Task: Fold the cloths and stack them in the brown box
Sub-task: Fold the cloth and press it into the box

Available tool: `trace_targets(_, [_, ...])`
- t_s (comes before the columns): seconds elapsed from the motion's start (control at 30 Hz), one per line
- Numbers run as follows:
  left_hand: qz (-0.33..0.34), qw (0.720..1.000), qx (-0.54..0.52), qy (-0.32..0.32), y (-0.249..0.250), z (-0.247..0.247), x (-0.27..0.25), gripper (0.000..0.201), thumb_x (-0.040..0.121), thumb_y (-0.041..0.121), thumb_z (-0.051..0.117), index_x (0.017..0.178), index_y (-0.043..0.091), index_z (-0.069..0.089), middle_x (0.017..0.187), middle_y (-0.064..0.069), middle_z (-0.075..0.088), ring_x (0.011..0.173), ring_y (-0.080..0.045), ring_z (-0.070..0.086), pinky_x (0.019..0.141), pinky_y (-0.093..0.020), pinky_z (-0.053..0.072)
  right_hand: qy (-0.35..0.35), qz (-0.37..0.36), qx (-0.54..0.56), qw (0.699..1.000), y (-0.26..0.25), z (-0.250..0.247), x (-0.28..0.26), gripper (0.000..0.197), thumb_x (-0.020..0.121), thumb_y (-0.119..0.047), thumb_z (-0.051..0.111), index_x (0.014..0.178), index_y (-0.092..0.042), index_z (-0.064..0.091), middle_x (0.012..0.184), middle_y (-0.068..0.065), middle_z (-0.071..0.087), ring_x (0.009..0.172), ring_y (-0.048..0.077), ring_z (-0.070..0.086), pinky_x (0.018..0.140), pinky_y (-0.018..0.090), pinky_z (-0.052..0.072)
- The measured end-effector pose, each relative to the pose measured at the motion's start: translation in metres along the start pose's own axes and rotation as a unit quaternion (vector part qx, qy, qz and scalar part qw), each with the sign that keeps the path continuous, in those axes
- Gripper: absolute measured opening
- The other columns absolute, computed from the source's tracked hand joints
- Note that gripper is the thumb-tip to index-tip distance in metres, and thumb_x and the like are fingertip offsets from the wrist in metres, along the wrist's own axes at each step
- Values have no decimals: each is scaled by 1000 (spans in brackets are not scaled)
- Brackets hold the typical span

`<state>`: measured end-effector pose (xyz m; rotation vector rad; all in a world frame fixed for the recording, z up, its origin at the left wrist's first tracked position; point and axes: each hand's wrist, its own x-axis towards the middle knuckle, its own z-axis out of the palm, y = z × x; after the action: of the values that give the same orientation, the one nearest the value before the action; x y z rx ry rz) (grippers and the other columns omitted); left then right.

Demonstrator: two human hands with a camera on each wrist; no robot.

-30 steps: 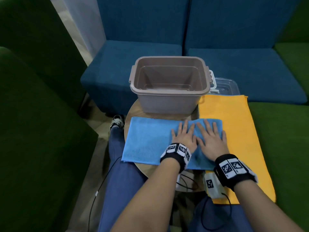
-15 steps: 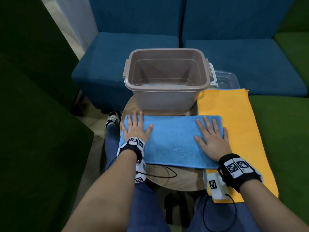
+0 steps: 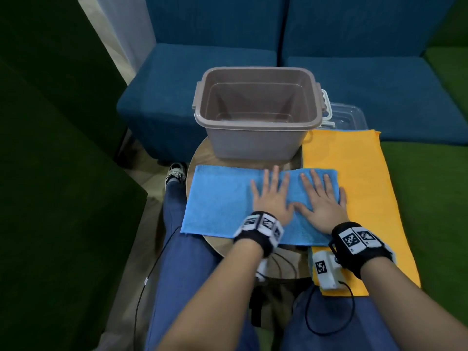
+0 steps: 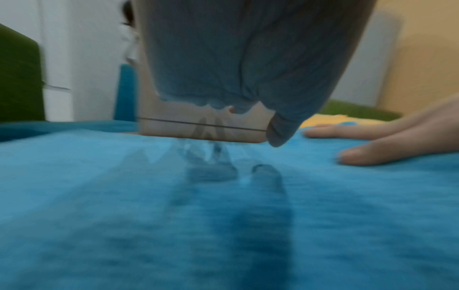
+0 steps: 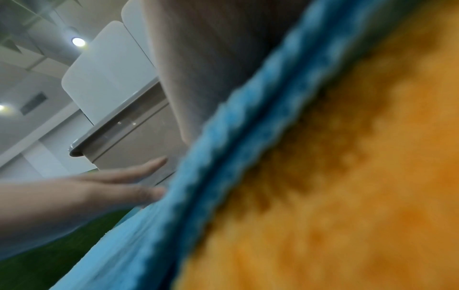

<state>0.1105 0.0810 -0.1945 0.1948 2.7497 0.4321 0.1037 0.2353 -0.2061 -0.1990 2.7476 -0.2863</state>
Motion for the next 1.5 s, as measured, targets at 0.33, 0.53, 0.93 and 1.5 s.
trace_targets(0.33, [-116, 993, -16, -26, -95, -4, -8, 120, 64, 91, 45, 149, 37, -20, 155, 8, -31, 143, -20, -29, 111, -55, -20, 1, -1, 13, 1000, -2, -4, -3, 74, 98, -58, 35, 152, -40, -12, 158, -16, -24, 148, 15, -21, 117, 52, -11])
trace_targets(0.53, [-143, 990, -11, -5, -133, -11, -24, 130, 56, 95, 44, 149, 34, -23, 155, 4, -32, 143, -23, -30, 114, -57, -15, -26, 35, -79, 996, -25, -16, -7, 75, 100, -55, 29, 154, -29, -15, 159, -7, -26, 147, 25, -22, 115, 58, -10])
trace_targets(0.93, [-139, 990, -19, -6, -135, -10, -23, 132, 54, 97, 41, 148, 33, -26, 155, 5, -34, 142, -23, -32, 114, -57, -16, -44, 53, -79, 995, -25, -25, 2, 69, 101, -55, 23, 154, -30, -14, 159, -11, -23, 148, 21, -21, 115, 58, -9])
trace_targets(1.5, [-120, 991, -55, -18, -129, -24, -25, 117, 72, 82, 51, 153, 27, -14, 158, -2, -27, 144, -27, -28, 115, -57, -13, 243, 175, 251, 921, -10, -33, -30, 28, 96, -30, 57, 87, -4, 53, 81, 13, 55, 82, 37, 55, 59, 36, 31])
